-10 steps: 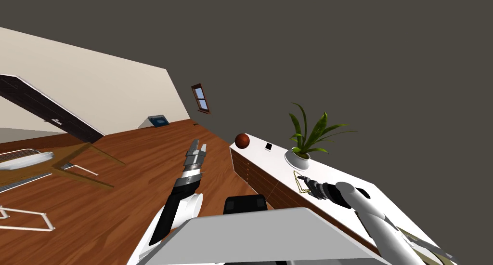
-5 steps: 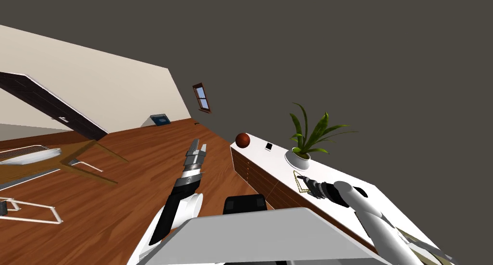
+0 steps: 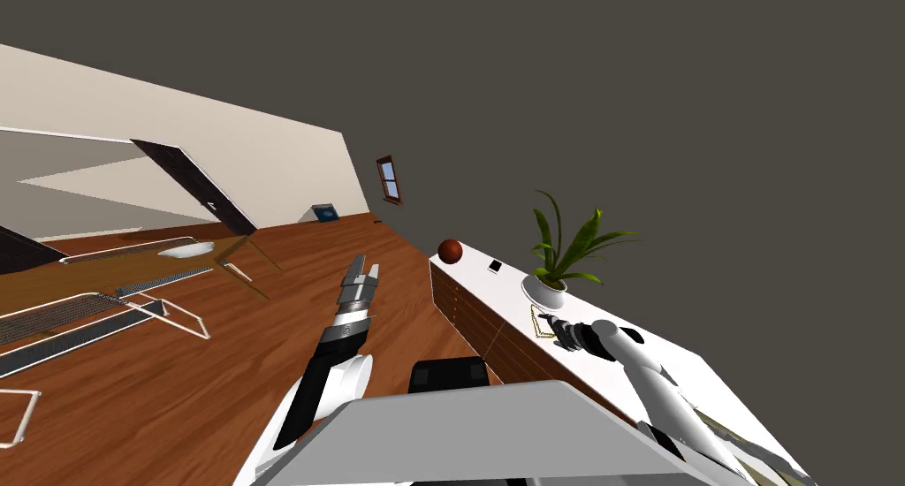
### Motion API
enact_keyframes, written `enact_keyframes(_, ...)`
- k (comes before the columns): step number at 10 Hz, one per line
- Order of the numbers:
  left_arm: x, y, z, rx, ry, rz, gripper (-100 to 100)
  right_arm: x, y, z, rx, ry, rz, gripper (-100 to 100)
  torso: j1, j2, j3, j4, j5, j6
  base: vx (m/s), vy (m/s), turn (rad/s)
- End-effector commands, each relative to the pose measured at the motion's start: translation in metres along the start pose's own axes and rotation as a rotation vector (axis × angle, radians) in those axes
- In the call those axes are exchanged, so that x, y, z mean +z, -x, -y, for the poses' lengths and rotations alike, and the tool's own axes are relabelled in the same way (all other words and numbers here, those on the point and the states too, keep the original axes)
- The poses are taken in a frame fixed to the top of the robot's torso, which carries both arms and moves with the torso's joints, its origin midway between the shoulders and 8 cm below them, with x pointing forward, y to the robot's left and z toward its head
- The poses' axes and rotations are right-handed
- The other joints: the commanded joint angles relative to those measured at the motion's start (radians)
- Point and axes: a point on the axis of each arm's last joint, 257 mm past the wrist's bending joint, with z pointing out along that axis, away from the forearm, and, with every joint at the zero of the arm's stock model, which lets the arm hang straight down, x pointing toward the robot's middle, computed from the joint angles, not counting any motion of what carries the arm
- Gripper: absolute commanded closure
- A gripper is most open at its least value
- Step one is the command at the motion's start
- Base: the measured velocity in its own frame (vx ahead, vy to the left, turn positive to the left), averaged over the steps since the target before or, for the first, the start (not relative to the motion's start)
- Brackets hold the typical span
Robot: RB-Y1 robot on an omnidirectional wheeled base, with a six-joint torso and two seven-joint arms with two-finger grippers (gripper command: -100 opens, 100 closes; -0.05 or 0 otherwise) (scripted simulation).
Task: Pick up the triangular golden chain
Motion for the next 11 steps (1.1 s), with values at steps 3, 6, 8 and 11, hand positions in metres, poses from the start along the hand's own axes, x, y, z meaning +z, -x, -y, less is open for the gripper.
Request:
enact_keyframes(3,0.0,0.0,0.0,0.0,0.0,0.0,0,0.013,-0.002,0.014,0.054,0.002,-0.028,-100,-0.003,-0.002,-0.001,-0.001,-0.003,-0.002,-0.14,-0.056,0.141)
enact_keyframes(6,0.0,0.0,0.0,0.0,0.0,0.0,0,0.028,-0.005,0.035,0.1,0.001,-0.061,-100,-0.005,-0.005,-0.003,-0.001,-0.004,-0.001,-0.139,-0.072,0.207)
enact_keyframes(8,0.0,0.0,0.0,0.0,0.0,0.0,0,0.035,-0.006,0.047,0.129,-0.002,-0.078,-100,-0.004,-0.005,-0.003,-0.001,-0.004,0.0,-0.151,-0.045,0.125)
enact_keyframes(11,0.0,0.0,0.0,0.0,0.0,0.0,0,0.041,-0.007,0.059,0.161,-0.006,-0.095,-100,-0.005,-0.005,-0.004,-0.002,-0.006,-0.002,-0.14,-0.037,0.161)
